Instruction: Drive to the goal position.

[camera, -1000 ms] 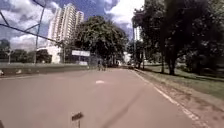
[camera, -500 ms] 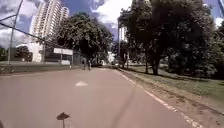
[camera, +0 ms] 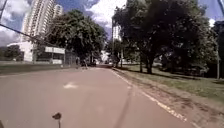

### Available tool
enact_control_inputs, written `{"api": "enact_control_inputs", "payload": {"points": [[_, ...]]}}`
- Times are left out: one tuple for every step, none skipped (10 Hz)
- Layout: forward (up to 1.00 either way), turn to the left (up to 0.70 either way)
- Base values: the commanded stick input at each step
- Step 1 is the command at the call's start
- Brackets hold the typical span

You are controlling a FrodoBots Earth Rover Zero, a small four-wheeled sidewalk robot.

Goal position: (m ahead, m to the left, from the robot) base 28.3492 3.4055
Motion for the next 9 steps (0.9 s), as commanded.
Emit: {"api": "enact_control_inputs", "payload": {"points": [[0.7, 0.0], [0.7, 0.0], [0.7, 0.0], [0.7, 0.0], [0.7, 0.0], [0.7, 0.14], [0.7, 0.34], [0.7, 0.28], [0.7, 0.0]]}}
